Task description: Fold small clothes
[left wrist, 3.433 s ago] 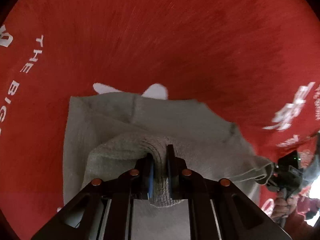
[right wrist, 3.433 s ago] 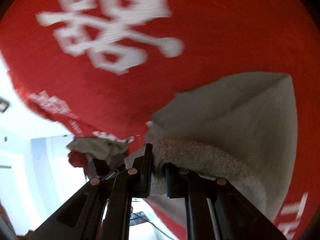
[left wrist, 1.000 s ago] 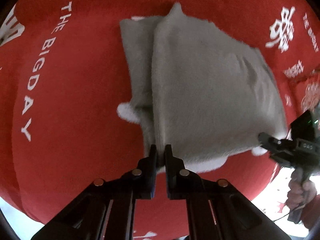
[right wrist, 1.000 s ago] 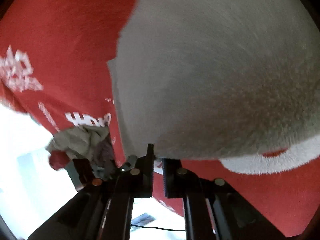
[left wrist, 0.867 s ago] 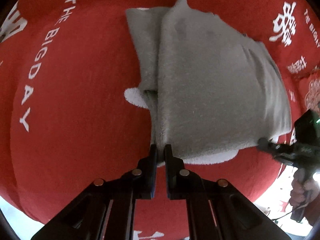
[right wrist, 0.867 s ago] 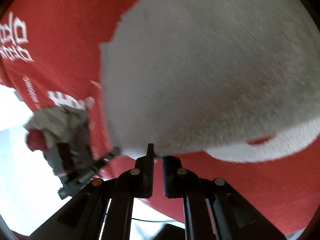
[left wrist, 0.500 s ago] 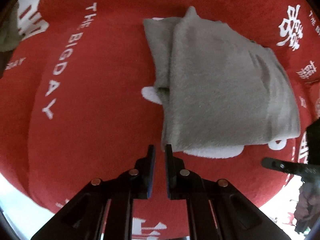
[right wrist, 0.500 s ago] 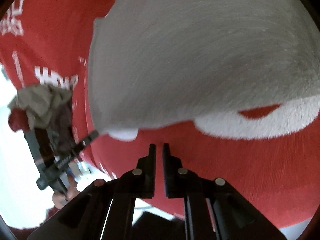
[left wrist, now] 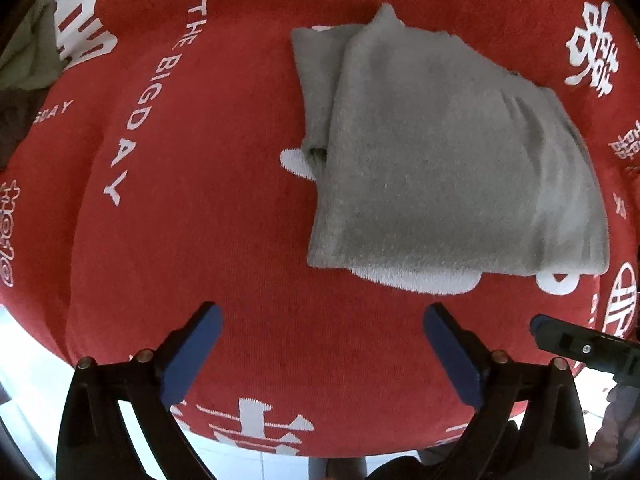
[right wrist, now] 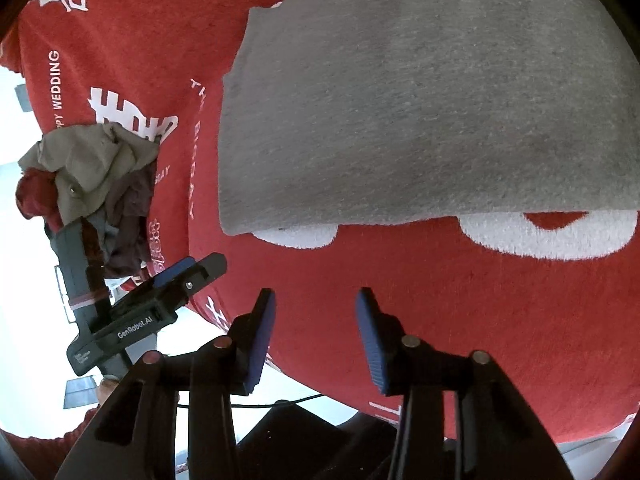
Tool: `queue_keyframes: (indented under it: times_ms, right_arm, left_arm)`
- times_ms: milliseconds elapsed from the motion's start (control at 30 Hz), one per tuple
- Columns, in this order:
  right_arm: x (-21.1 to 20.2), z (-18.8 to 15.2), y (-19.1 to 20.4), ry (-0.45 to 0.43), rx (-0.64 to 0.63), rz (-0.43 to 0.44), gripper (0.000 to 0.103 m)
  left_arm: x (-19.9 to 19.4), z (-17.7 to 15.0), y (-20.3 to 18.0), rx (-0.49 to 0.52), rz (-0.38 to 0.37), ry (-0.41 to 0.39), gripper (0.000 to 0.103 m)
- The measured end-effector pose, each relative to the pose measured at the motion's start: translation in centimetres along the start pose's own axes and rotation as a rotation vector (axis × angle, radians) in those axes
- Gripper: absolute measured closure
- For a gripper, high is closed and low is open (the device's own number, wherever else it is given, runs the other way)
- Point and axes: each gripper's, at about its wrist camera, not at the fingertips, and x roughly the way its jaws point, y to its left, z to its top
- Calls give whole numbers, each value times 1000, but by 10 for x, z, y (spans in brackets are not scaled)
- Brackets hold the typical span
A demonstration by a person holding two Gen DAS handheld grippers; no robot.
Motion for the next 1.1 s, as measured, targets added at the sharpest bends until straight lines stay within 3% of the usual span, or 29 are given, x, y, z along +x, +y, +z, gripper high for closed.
queue_keyframes:
  times_ms: [233, 800, 967, 1100]
  right_arm:
    - [-7, 0, 2, -1, -28, -73, 47]
    - [-10, 7, -10, 0, -34, -112, 47]
    - [-10, 8, -13, 2, -29, -112, 47]
    - [-11, 8, -13, -2, -42, -137, 47]
  left_arm:
    - [9, 2, -15, 0, 42, 28, 2]
    - [15, 8, -38, -16, 40, 54, 2]
    - [20, 19, -45, -20, 35, 33, 2]
    - [13, 20, -47, -47, -21, -24, 2]
